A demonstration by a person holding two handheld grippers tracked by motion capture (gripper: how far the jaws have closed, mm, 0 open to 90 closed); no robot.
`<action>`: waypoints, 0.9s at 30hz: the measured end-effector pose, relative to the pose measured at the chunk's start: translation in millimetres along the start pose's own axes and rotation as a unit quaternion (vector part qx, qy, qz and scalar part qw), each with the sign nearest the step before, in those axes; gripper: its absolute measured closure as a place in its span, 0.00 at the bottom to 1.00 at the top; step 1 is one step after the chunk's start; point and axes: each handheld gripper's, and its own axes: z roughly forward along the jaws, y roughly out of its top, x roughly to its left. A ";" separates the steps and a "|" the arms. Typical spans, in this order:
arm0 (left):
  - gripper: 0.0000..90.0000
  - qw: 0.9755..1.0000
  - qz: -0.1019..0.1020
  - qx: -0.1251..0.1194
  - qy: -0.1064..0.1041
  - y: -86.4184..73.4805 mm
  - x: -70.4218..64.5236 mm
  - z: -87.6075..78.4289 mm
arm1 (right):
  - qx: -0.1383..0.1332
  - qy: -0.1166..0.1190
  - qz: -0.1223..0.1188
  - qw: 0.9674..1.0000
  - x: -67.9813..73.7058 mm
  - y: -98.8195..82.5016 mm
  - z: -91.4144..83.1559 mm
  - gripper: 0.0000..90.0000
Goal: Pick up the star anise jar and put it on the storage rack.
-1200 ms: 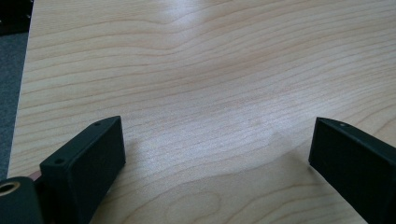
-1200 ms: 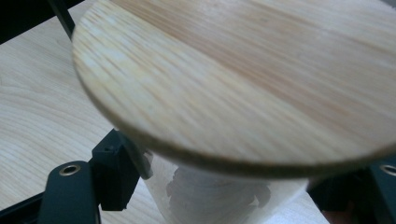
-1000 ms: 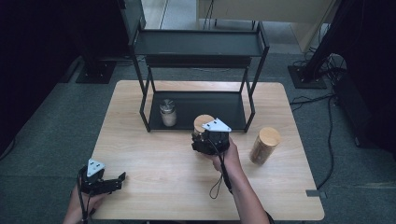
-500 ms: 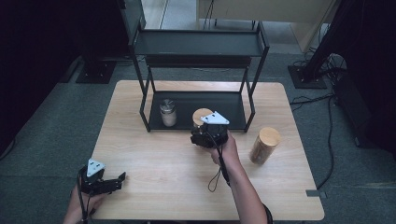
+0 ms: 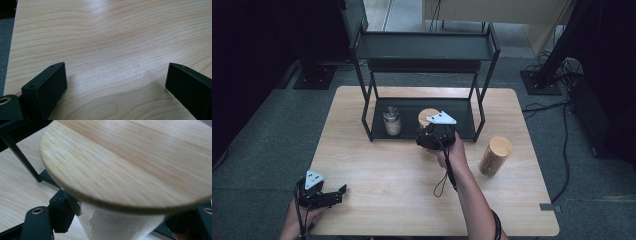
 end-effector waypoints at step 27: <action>0.04 1.000 -0.001 -0.001 0.000 -0.1 0.1 0.0 | 0.006 -0.004 -0.005 1.000 -5.9 22.2 25.2 0.28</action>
